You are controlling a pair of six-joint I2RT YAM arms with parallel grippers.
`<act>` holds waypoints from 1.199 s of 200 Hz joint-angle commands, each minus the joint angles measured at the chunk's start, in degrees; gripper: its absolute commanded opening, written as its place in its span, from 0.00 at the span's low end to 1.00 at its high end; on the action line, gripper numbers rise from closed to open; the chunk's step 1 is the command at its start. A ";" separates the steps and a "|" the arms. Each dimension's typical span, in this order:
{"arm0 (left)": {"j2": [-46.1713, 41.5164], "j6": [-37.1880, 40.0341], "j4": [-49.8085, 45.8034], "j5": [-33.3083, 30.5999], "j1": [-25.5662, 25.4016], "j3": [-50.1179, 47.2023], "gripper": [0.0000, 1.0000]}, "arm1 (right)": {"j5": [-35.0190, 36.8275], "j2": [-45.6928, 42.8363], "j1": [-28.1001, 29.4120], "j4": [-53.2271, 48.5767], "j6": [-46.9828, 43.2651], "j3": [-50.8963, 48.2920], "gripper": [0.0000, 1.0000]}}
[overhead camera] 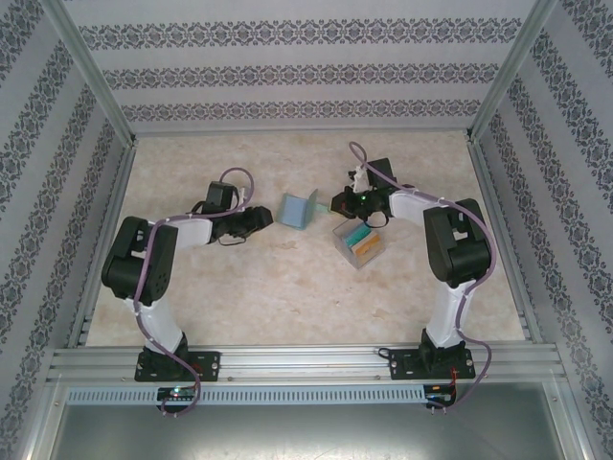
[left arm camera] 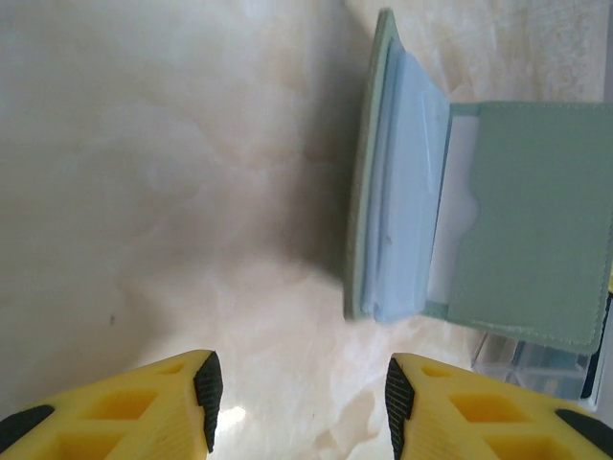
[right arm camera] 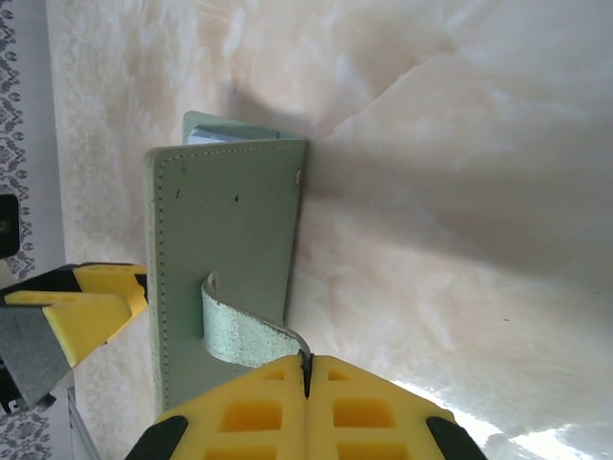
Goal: Put the credit cards into the card holder
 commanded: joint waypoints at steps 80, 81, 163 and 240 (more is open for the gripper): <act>10.28 -5.30 6.75 1.34 -2.64 10.02 0.52 | 4.02 4.51 -0.85 -10.25 -9.28 8.06 0.06; 10.35 -5.31 6.76 1.36 -2.68 10.09 0.52 | 4.05 4.56 -0.89 -10.33 -9.36 8.08 0.06; 12.45 -5.63 8.65 3.63 -3.77 12.27 0.23 | 4.44 5.58 -1.70 -10.83 -10.29 8.64 0.05; 11.57 -5.58 12.83 8.72 -4.79 13.47 0.00 | 4.25 6.37 -1.73 -10.63 -10.26 9.49 0.19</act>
